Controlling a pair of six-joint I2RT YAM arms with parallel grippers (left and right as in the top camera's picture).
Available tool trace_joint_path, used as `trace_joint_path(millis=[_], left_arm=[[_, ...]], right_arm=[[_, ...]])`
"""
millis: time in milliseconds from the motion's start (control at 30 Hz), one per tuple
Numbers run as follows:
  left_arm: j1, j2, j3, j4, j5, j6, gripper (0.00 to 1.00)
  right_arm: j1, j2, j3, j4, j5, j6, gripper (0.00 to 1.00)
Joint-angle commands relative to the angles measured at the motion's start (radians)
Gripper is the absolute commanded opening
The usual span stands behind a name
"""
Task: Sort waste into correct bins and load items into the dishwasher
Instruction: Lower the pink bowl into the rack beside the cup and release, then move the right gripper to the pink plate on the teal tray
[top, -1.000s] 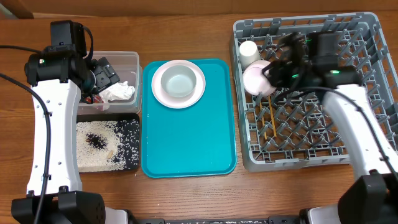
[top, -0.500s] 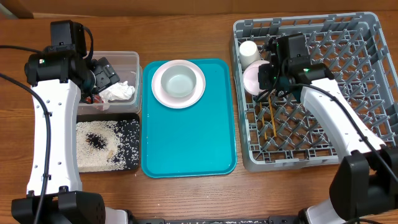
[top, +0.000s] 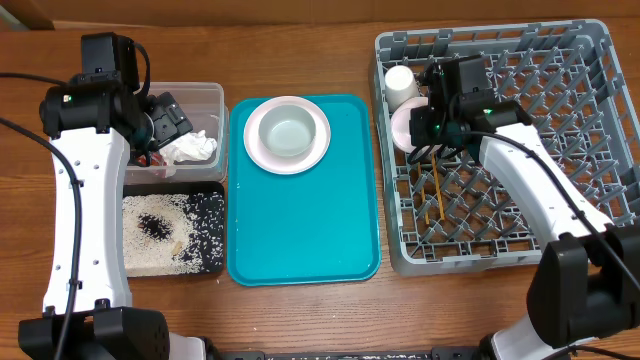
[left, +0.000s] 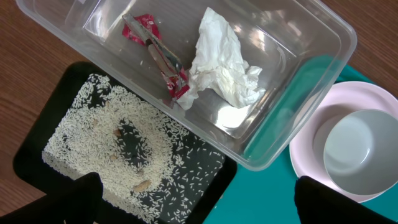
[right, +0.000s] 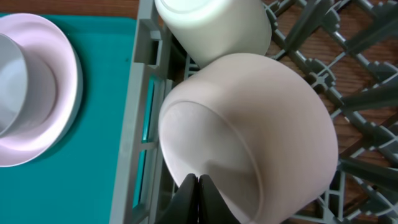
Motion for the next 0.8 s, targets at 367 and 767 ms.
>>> trace_joint_path(millis=[367,767], left_arm=[[0.003,0.006,0.014,0.001,-0.006,0.008,1.00],[0.003,0.006,0.014,0.001,-0.006,0.008,1.00]], right_arm=[[-0.003,0.005,0.087,0.031,0.216,0.003,0.05],[0.003,-0.066,0.114,0.007,-0.164,0.047,0.15]])
